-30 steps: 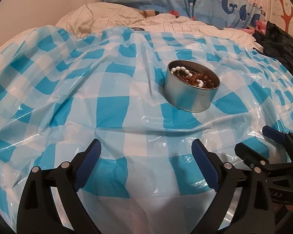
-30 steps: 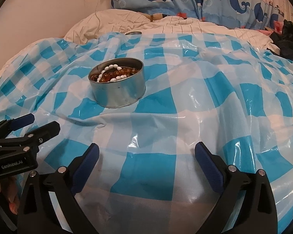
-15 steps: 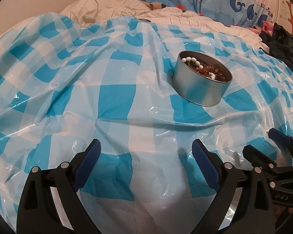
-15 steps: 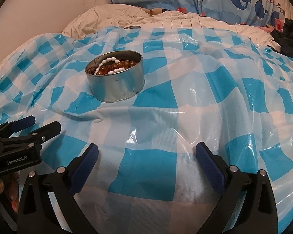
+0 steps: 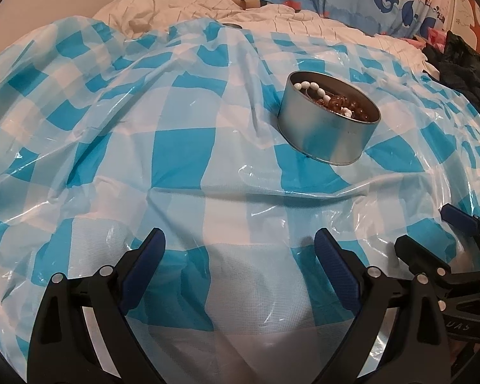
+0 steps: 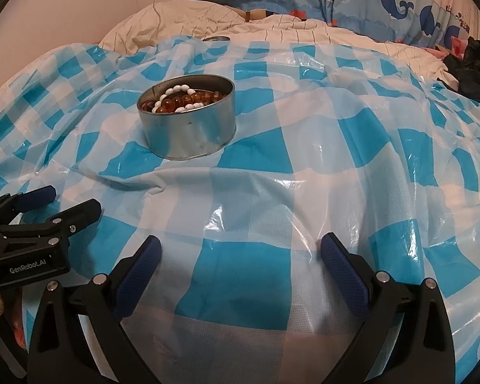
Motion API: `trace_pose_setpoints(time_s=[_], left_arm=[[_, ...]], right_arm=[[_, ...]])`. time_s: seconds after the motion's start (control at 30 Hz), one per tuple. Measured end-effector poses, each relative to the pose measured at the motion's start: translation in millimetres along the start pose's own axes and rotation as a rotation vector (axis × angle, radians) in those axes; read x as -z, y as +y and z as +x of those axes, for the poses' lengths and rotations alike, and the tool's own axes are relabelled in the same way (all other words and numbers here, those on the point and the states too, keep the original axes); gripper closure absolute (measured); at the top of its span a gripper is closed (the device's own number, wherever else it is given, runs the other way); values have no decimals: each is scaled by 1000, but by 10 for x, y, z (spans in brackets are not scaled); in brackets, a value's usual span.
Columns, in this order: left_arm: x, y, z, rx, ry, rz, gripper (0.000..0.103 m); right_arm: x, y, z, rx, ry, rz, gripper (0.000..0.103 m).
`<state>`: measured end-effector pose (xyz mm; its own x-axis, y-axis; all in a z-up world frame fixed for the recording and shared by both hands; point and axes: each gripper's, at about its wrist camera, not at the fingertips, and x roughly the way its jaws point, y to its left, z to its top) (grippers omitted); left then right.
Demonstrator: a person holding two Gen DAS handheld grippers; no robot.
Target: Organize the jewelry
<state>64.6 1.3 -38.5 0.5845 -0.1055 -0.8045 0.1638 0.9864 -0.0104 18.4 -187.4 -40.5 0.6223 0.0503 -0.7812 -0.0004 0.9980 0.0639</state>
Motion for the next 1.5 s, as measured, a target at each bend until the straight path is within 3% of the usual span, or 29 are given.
trace_pose_setpoints(time_s=[1.5], left_arm=[[37, 8, 173, 29, 36, 8, 7]], right_arm=[[15, 52, 15, 28, 13, -22, 7]])
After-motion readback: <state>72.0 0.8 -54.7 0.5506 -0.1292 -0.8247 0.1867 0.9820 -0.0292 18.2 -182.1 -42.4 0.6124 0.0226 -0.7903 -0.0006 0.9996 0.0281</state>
